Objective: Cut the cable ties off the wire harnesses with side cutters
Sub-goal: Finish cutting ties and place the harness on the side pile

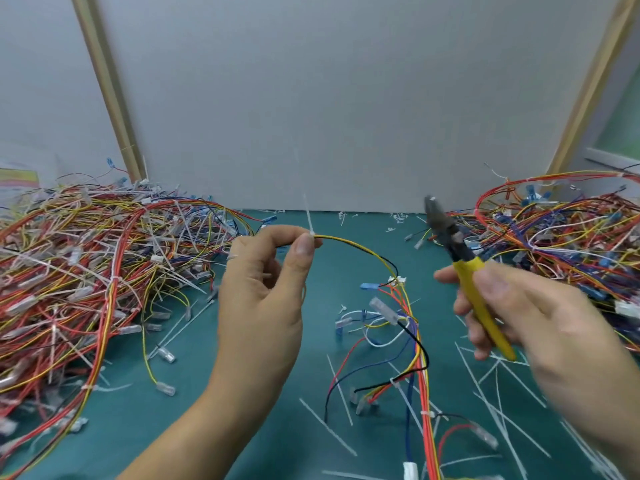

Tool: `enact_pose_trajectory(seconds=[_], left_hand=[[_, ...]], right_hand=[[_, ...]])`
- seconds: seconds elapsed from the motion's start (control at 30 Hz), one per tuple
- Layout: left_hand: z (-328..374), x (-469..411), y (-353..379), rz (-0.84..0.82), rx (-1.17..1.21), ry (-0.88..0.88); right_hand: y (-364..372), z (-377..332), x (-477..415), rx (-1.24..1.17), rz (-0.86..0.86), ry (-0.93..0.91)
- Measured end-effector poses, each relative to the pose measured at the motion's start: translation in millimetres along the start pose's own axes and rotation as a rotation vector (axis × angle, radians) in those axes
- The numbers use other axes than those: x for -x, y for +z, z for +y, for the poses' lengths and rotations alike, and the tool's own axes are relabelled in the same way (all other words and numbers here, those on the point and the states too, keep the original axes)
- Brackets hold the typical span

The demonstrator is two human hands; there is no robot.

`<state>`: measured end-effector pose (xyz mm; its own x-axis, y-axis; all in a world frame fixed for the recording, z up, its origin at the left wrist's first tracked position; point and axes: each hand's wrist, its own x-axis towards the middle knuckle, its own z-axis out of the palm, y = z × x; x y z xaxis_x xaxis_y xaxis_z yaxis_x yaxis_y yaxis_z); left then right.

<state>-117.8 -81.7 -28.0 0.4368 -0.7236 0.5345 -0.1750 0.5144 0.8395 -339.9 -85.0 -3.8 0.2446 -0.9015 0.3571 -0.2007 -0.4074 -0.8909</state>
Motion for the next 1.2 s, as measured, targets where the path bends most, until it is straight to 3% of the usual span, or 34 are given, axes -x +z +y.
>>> enact_pose_trajectory(seconds=[0.1, 0.23, 0.3, 0.5, 0.7, 0.93, 1.2], left_hand=[[3.8, 2.5, 3.4, -0.054, 0.145, -0.046], [10.8, 4.7, 6.9, -0.143, 0.546, -0.234], [13.6, 4.4, 7.2, -0.142, 0.602, -0.276], [8.4, 4.8, 8.7, -0.097, 0.405, -0.311], [2.9, 15.2, 8.3, -0.152, 0.042, -0.004], [1.3, 17.9, 9.0, -0.220, -0.051, 0.208], [4.3, 13.2, 3.6, -0.280, -0.072, 0.262]], right_hand=[[3.7, -4.0, 6.4, 0.051, -0.044, 0.001], [10.0, -3.7, 11.0, 0.055, -0.080, 0.019], [12.5, -5.4, 12.2, 0.050, -0.098, 0.038], [18.2, -11.3, 15.4, 0.054, -0.151, 0.088], [20.5, -14.3, 17.7, -0.039, -0.227, 0.236], [22.5, -20.5, 19.8, -0.075, -0.294, 0.300], [20.9, -23.0, 20.2, -0.108, -0.280, 0.308]])
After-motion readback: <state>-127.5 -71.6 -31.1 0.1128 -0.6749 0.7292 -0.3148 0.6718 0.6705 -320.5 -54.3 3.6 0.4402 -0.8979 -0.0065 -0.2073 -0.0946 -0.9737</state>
